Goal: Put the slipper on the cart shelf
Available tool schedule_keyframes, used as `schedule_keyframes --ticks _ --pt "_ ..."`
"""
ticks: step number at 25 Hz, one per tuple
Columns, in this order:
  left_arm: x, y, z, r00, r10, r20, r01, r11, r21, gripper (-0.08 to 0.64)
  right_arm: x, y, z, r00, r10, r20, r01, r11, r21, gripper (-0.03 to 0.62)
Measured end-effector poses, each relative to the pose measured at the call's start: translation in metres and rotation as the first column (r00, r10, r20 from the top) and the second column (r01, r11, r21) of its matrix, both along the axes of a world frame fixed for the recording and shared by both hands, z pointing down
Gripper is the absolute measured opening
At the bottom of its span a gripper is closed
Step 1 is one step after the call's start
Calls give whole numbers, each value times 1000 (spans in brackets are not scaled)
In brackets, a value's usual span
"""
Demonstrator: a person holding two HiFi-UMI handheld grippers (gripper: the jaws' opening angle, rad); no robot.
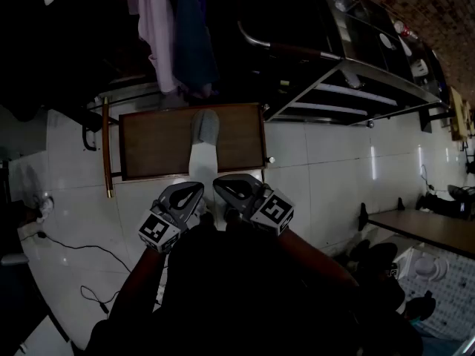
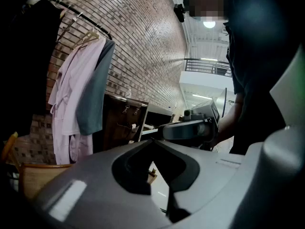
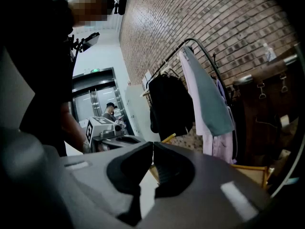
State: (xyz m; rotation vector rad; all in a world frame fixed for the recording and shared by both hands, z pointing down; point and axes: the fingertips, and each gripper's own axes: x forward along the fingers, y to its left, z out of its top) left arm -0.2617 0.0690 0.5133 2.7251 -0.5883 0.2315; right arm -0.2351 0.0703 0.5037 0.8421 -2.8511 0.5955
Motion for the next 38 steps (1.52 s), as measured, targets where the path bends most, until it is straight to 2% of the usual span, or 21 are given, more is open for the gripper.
schedule_keyframes --ticks 4,8,15,20,23,26,31,34,38 --pt "-4 -10 21 1000 -27 6 27 1000 5 3 1 -9 25 1000 11 -14 -12 999 -42 0" --pt "-5 -13 38 1000 -23 17 23 1000 -8 3 4 -15 60 999 44 -13 -45 990 -133 2" --pt "-9 -19 63 999 -15 41 17 999 -36 8 18 -36 141 988 148 -42 -154 941 -303 8" --pt "-7 -28 74 999 -11 49 15 997 -82 8 20 -44 213 983 157 -100 -185 888 -421 12" --pt "-7 -33 80 999 -9 47 13 997 -82 8 21 -50 250 973 188 -134 -229 843 -487 20" --pt "-6 -38 84 999 -10 44 14 996 -92 8 26 -57 279 959 228 -166 -282 791 -542 71" --pt "-9 -43 94 999 -14 52 20 994 -107 8 35 -65 308 944 245 -223 -330 746 -579 109" --pt "-11 -43 100 998 -14 55 20 993 -119 8 35 -65 321 945 238 -225 -327 712 -621 146" --pt "-13 -45 106 998 -18 58 26 990 -139 8 29 -62 342 956 209 -208 -295 646 -704 181"
